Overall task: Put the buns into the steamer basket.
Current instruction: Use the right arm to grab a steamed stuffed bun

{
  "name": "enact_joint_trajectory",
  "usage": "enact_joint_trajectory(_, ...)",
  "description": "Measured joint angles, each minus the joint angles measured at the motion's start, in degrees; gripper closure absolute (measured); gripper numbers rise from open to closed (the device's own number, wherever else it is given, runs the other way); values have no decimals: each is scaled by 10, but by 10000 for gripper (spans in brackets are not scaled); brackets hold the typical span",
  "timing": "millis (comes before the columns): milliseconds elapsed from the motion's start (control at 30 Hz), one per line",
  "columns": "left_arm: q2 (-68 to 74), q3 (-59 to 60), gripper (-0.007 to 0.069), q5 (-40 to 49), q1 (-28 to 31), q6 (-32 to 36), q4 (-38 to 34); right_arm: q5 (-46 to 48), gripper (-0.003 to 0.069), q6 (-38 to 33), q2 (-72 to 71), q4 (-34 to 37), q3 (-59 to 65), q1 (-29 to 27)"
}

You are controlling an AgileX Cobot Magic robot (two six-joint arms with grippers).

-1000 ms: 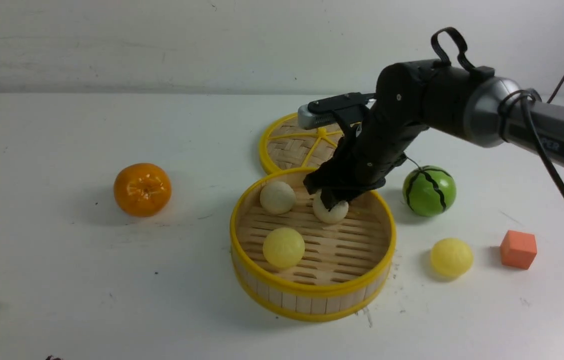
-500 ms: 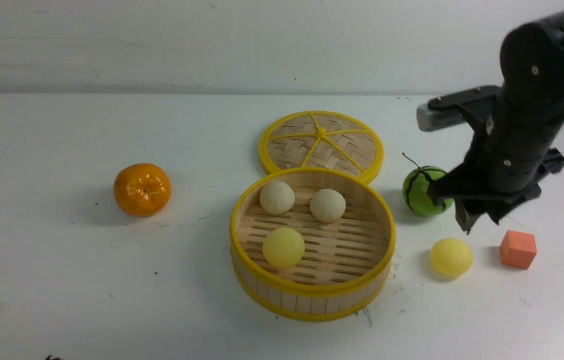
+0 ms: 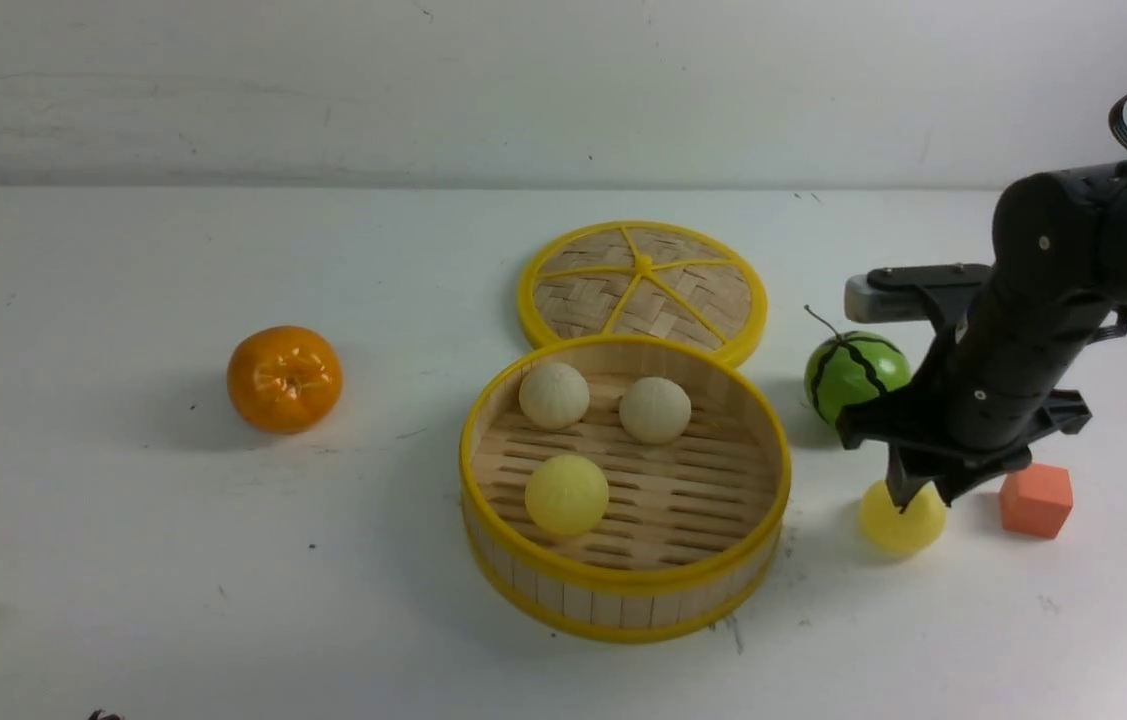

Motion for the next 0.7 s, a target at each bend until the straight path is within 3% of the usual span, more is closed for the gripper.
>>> enact_joint_trajectory(700,0,0,496,0,0,1,0,-21,398,-3,26,8,-1,0)
